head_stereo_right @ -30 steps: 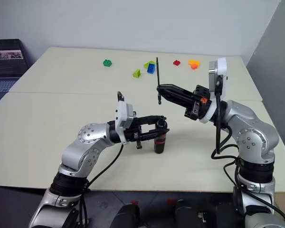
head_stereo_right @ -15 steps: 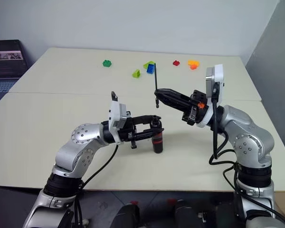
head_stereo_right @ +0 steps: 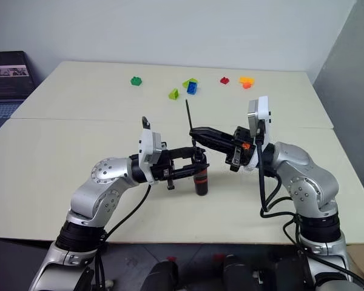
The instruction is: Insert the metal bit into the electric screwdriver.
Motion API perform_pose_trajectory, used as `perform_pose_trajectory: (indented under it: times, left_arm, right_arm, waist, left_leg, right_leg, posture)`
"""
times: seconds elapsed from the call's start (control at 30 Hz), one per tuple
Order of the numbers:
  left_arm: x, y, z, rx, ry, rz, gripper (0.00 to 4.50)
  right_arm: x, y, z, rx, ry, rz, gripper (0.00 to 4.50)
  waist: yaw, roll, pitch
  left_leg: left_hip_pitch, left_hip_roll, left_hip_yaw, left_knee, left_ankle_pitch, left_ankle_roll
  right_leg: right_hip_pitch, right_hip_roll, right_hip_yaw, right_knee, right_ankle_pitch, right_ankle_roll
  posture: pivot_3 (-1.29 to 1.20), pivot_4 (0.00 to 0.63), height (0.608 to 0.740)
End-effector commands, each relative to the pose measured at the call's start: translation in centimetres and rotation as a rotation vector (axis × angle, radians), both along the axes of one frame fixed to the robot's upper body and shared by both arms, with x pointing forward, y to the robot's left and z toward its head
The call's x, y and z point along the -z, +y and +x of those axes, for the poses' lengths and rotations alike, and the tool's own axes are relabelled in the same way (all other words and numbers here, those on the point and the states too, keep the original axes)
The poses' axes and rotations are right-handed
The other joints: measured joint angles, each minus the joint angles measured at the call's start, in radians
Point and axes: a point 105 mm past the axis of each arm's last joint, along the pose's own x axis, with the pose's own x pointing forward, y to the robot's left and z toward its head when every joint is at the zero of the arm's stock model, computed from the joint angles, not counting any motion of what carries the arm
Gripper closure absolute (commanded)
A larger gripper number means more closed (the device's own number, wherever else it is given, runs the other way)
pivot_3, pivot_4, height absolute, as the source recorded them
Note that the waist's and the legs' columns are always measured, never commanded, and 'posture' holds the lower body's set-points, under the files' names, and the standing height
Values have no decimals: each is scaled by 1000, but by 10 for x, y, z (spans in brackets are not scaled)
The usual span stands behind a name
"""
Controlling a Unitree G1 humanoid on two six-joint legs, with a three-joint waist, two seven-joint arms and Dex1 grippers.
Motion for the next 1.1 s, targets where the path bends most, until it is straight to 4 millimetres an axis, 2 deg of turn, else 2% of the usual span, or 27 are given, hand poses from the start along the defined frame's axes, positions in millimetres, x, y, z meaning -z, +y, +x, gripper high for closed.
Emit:
perform_pose_trajectory:
  times: [0.03, 0.33, 1.1]
  left_arm:
    - [2, 8, 5, -47, -19, 39, 2875]
    - [3, 9, 4, -47, -19, 45, 2875]
    - [2, 8, 5, -45, -25, 45, 2875]
  right_arm:
    - [-6, -3, -2, 3, -43, 8, 4500]
    - [-11, -7, 0, 14, -54, 21, 4500]
    - [12, -6, 3, 14, -63, -88, 4500]
  waist:
    - [0, 0, 0]
    - [0, 0, 0]
    - [0, 0, 0]
  left_leg:
    - [0, 0, 0, 0, 0, 0]
    - [0, 0, 0, 0, 0, 0]
    - [0, 0, 0, 0, 0, 0]
  right_leg:
    - [0, 0, 0, 0, 0, 0]
    - [0, 0, 0, 0, 0, 0]
    - [0, 0, 0, 0, 0, -1]
  posture:
    - [0, 150, 740]
    - [0, 150, 740]
    - [0, 150, 740]
